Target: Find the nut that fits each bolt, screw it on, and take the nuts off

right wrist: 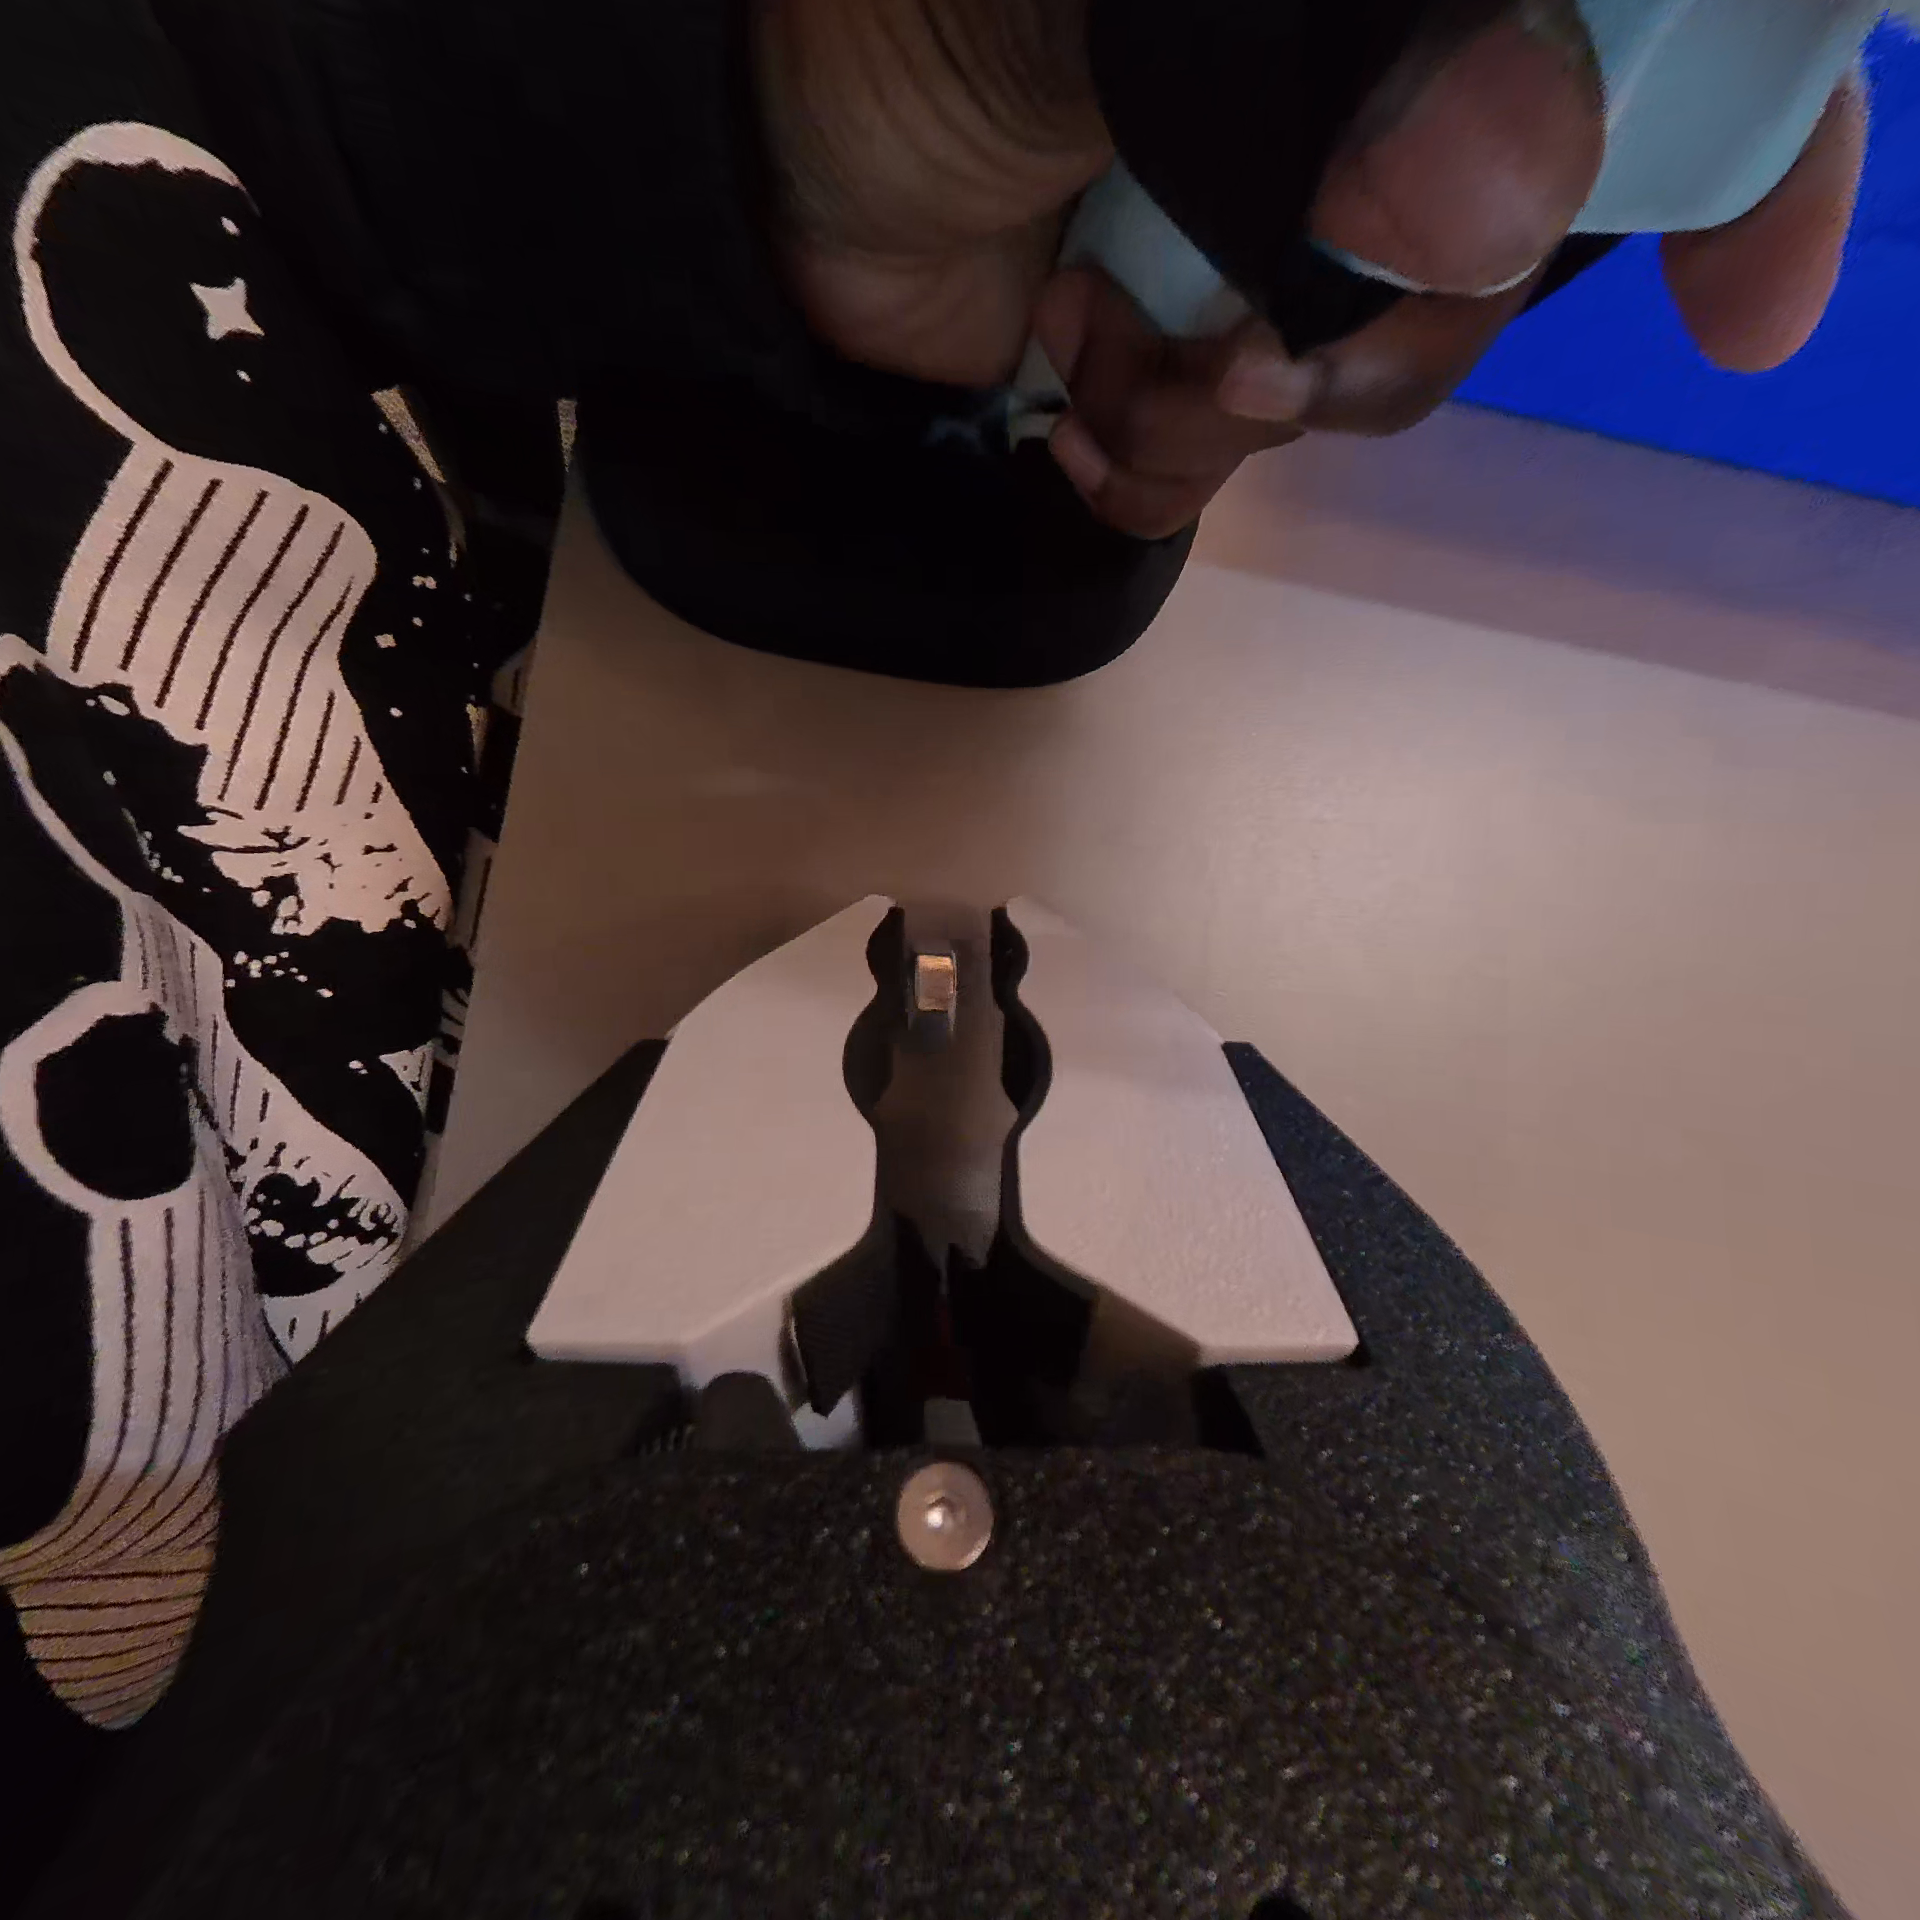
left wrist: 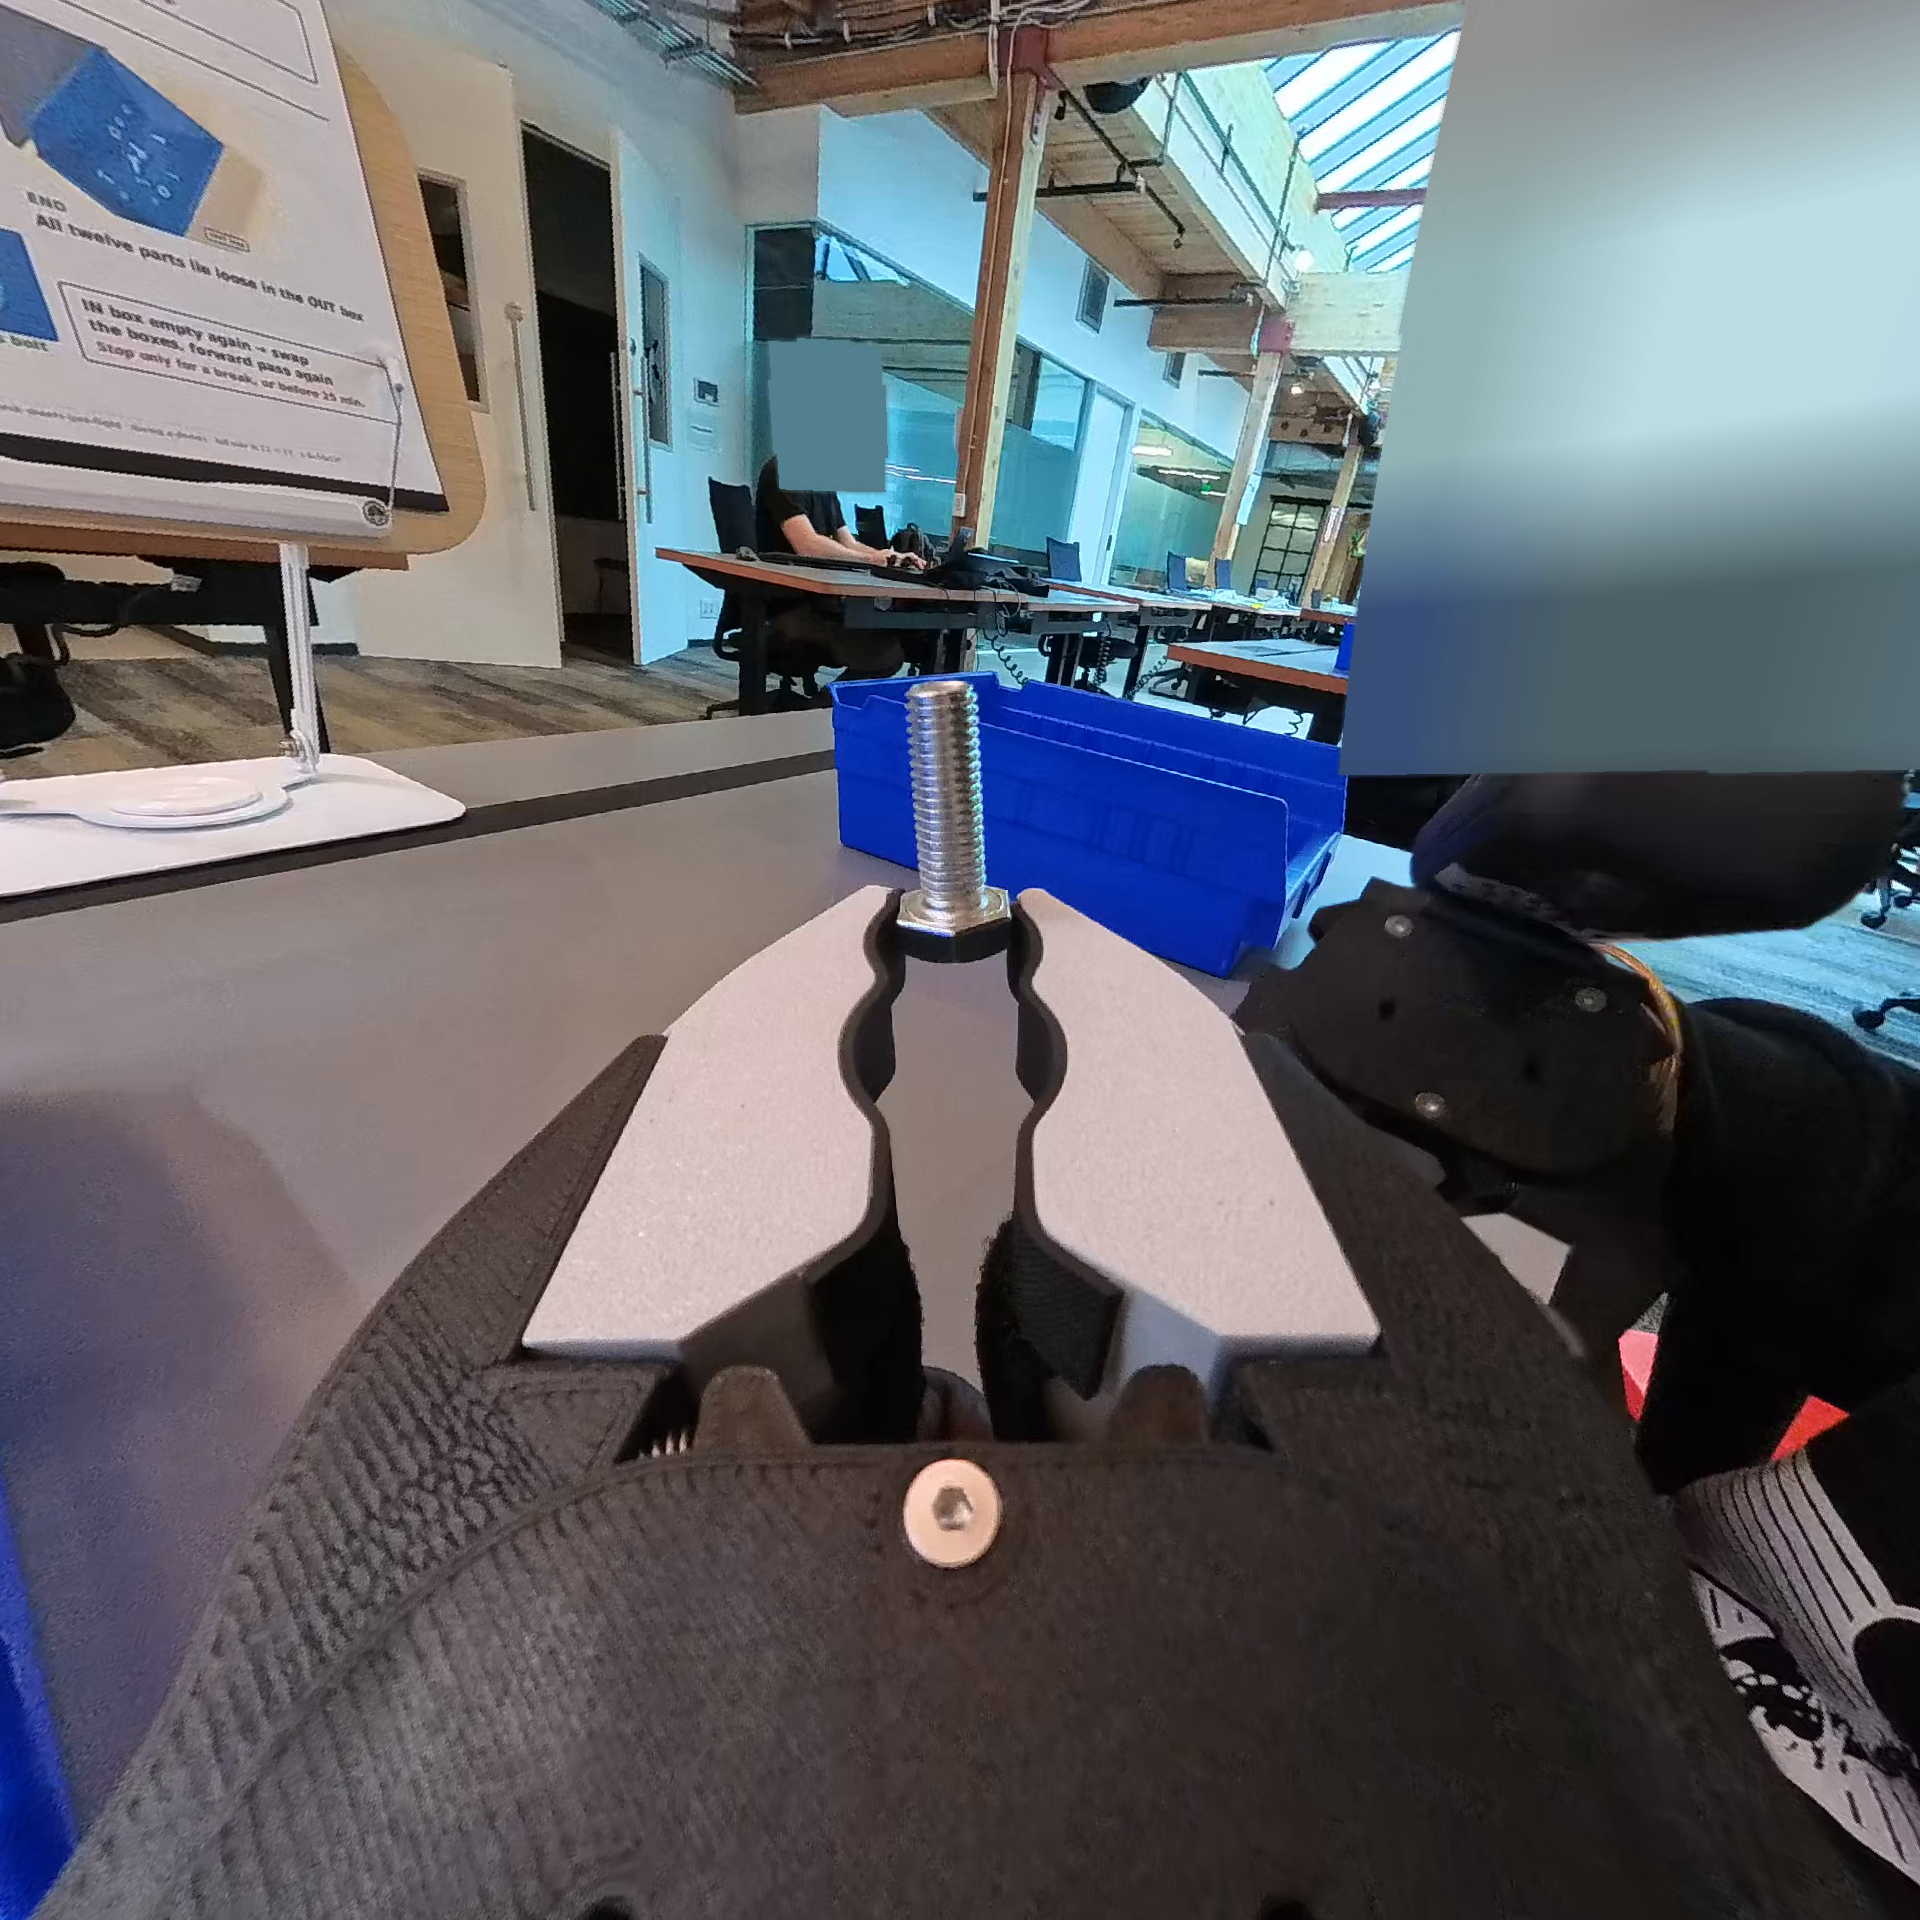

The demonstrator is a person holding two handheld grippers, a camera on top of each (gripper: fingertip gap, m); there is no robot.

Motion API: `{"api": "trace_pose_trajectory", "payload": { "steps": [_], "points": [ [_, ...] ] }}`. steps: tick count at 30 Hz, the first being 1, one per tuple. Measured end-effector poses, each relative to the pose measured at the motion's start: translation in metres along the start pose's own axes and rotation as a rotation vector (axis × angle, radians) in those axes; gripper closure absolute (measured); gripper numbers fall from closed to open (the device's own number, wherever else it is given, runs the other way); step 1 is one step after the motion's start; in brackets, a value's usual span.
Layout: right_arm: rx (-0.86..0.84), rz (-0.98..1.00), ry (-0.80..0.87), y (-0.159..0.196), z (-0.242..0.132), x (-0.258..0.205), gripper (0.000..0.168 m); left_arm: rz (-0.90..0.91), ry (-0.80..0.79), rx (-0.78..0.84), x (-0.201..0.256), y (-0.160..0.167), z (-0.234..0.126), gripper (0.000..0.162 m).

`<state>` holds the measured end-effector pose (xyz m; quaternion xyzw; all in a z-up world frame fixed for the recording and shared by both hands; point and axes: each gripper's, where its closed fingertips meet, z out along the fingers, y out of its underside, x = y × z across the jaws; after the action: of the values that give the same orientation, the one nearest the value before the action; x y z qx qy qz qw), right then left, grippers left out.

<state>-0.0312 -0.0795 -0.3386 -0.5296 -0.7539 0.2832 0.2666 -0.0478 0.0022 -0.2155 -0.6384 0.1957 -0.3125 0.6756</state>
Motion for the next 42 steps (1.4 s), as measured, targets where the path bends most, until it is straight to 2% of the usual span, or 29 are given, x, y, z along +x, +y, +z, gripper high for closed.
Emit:
{"api": "trace_pose_trajectory", "payload": {
  "steps": [2,6,12,17,20,24,28,34,36,38,42],
  "points": [
    [0.013,0.013,0.007,-0.001,-0.005,0.001,0.145,0.001,0.001,-0.001,0.000,0.000,0.000,0.143],
    [-0.010,0.052,0.019,0.006,-0.017,0.002,0.144,0.006,0.003,-0.008,0.001,0.001,0.000,0.143],
    [-0.009,0.116,-0.017,0.010,-0.016,0.000,0.159,0.012,0.008,-0.016,0.002,0.002,0.001,0.143],
    [-0.014,0.430,-0.136,0.015,-0.027,0.004,0.160,0.015,0.014,-0.022,0.003,0.003,0.002,0.143],
    [-0.037,0.536,-0.088,0.027,-0.036,0.020,0.158,0.018,0.018,-0.026,0.004,0.004,0.002,0.143],
    [-0.053,0.505,-0.033,0.033,-0.045,0.031,0.150,0.021,0.022,-0.033,0.005,0.005,0.002,0.143],
    [-0.111,0.373,0.056,0.042,-0.055,0.039,0.142,0.026,0.027,-0.040,0.006,0.006,0.003,0.143],
    [-0.106,0.216,0.024,0.035,-0.049,0.029,0.142,0.034,0.031,-0.049,0.007,0.007,0.004,0.143],
    [-0.122,0.195,0.022,0.038,-0.044,0.031,0.155,0.035,0.032,-0.049,0.007,0.007,0.004,0.143],
    [-0.124,0.245,-0.014,0.041,-0.041,0.031,0.160,0.037,0.032,-0.050,0.007,0.007,0.004,0.143],
    [-0.118,0.501,-0.167,0.045,-0.047,0.028,0.160,0.040,0.037,-0.053,0.008,0.008,0.004,0.143]
  ]
}}
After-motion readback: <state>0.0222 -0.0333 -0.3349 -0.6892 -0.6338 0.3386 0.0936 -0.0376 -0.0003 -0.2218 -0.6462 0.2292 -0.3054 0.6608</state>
